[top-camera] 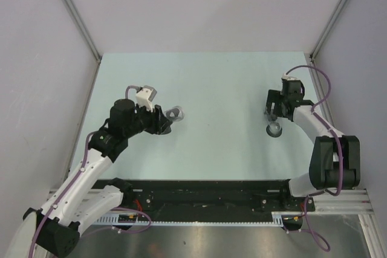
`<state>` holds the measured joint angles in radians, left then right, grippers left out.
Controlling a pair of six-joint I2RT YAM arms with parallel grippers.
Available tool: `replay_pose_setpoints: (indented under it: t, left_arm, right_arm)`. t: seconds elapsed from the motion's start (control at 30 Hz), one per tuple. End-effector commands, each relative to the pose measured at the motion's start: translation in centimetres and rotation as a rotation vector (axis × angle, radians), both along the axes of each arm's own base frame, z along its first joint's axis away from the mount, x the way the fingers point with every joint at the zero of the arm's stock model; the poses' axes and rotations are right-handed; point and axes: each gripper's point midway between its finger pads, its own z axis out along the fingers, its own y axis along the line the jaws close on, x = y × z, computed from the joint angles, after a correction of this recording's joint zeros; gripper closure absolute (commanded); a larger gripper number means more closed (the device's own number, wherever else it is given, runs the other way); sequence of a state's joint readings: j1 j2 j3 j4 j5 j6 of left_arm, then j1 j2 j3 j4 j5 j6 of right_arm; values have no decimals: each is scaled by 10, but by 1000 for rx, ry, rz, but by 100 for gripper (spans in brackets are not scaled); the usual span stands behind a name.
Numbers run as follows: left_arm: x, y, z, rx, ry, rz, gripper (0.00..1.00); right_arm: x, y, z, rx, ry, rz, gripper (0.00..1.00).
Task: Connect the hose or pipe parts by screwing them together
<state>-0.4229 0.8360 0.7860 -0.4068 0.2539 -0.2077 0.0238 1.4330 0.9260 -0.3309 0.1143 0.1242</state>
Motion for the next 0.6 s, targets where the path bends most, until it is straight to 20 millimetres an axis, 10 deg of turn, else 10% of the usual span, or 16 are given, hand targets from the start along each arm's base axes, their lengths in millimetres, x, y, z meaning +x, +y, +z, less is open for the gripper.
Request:
replay_pose_setpoints:
  t: [0.0, 0.23, 0.57]
  left_arm:
    - [6, 4, 8, 9, -46, 19, 100]
    - [7, 7, 6, 18, -45, 36, 100]
    - [8, 10, 6, 25, -45, 55, 100]
  right_arm:
    - [1, 10, -20, 41, 84, 22, 18]
    - [-7, 33, -39, 131, 154, 23, 44]
    - [-29, 169, 0, 735, 53, 133, 64]
